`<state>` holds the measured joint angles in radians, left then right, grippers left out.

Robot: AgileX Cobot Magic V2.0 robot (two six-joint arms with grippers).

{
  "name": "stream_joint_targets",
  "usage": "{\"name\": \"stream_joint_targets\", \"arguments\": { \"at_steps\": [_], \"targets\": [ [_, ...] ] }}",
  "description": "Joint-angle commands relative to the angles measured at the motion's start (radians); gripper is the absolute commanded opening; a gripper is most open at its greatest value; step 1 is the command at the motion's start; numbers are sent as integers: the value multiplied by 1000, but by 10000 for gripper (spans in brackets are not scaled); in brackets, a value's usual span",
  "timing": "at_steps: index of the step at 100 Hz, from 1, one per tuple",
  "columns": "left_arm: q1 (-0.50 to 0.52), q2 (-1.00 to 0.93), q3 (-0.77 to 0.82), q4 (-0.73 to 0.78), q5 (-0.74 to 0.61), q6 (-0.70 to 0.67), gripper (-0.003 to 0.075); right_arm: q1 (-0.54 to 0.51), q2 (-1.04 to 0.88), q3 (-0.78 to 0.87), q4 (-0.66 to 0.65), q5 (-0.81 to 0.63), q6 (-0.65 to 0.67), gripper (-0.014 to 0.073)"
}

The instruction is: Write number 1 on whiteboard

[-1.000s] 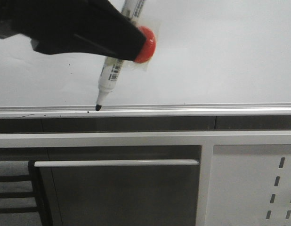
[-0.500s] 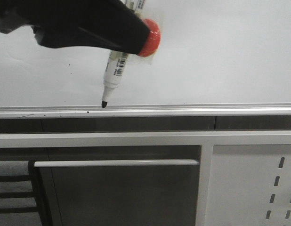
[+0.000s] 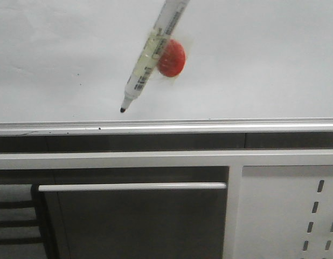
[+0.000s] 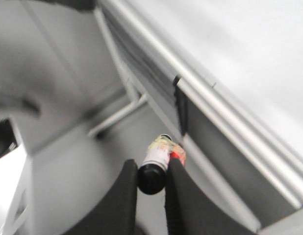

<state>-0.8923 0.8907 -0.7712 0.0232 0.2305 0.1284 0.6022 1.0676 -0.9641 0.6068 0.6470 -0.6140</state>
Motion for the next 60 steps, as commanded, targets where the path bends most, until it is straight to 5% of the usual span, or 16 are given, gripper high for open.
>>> {"name": "stream_joint_targets", "arguments": {
  "at_steps": [1,16,37,60],
  "targets": [
    [65,-63,-24,-17,-39,-15,423,33,-95,77,19,-261,-5,-51],
    [220,-137,-2,-98,-39,-15,264,66,-191,204,17,-532,-5,-51],
    [353,-160,0,-149,-21,-15,-22,64,-158,214,-13,-647,-5,-51],
    [364,-160,0,-149,-21,-15,-20,61,-73,214,-29,-731,-5,-51]
  ]
}}
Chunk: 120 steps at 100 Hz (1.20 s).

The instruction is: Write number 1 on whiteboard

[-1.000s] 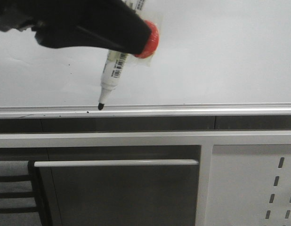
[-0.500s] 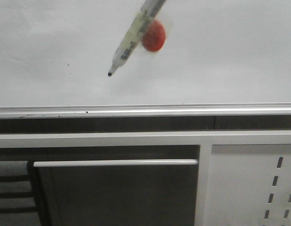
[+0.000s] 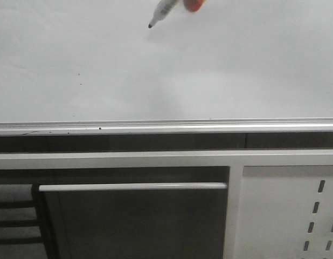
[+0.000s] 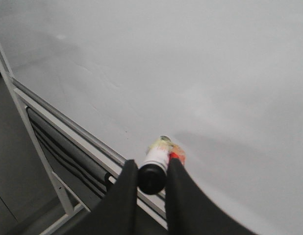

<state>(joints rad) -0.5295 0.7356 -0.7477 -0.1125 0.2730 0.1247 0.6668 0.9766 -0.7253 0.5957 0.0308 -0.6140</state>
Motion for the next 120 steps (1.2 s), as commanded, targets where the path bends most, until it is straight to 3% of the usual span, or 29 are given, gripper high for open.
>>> {"name": "stream_joint_targets", "arguments": {
  "at_steps": [1,25,43,66,80,91,109,120],
  "targets": [
    [2,-5,-24,-14,-63,-12,-20,-3,25,-25,-18,-117,-5,-51],
    [2,-5,-24,-10,-63,-12,-20,-3,154,-25,-18,-162,-7,-52],
    [2,-5,-24,-8,-63,-12,-20,-3,177,-27,-18,-97,-7,-52],
    [2,-5,-24,-10,-63,-12,-20,-3,97,-132,-27,256,-7,-52],
    [0,-5,-24,-19,-55,-10,-15,-3,116,-277,-34,436,-7,-52],
    [-42,-5,-24,-23,-46,3,81,-3,167,-422,-68,575,-7,-52],
    [-203,-5,-24,-28,-5,103,419,-3,279,-635,-88,778,-7,-52],
    [-294,9,-24,22,22,103,437,-3,327,-739,-88,865,-7,-52]
  ]
}}
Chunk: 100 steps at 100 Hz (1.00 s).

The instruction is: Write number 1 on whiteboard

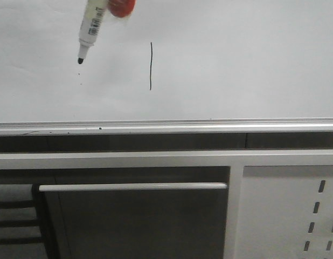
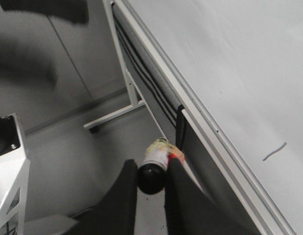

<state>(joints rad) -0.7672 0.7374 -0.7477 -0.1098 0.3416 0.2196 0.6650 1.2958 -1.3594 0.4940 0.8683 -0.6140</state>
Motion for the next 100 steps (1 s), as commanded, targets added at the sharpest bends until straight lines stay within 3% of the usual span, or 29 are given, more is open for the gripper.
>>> {"name": "stream_joint_targets", "arguments": {
  "at_steps": [1,22,69,100],
  "targets": [
    [-61,9,-24,22,-44,9,435,-1,11,-112,14,42,-7,-52],
    [-163,81,-24,59,-42,9,375,2,83,-263,15,229,-7,-53],
    [-179,186,-24,119,-167,9,360,3,83,-308,19,305,-7,-53],
    [-179,186,-24,142,-175,9,140,3,83,-308,24,308,-7,-53]
  ]
}}
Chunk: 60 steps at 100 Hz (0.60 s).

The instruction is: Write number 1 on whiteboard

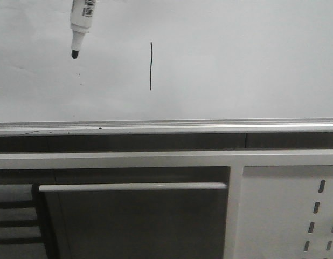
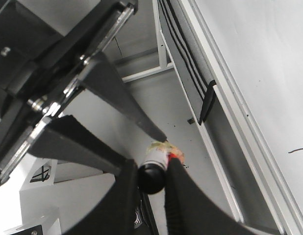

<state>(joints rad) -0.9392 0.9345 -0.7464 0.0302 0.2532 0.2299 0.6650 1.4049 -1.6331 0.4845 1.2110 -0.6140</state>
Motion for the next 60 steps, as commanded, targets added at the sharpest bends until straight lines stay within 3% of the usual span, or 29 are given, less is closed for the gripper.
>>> {"name": "stream_joint_targets", "arguments": {
  "at_steps": [1,60],
  "targets": [
    [-7,-11,-25,2,-87,-1,132,3,-26,-34,35,-35,-7,-53],
    [20,11,-25,-15,-95,-5,117,3,-26,-34,99,-29,-45,-53]
  ]
}}
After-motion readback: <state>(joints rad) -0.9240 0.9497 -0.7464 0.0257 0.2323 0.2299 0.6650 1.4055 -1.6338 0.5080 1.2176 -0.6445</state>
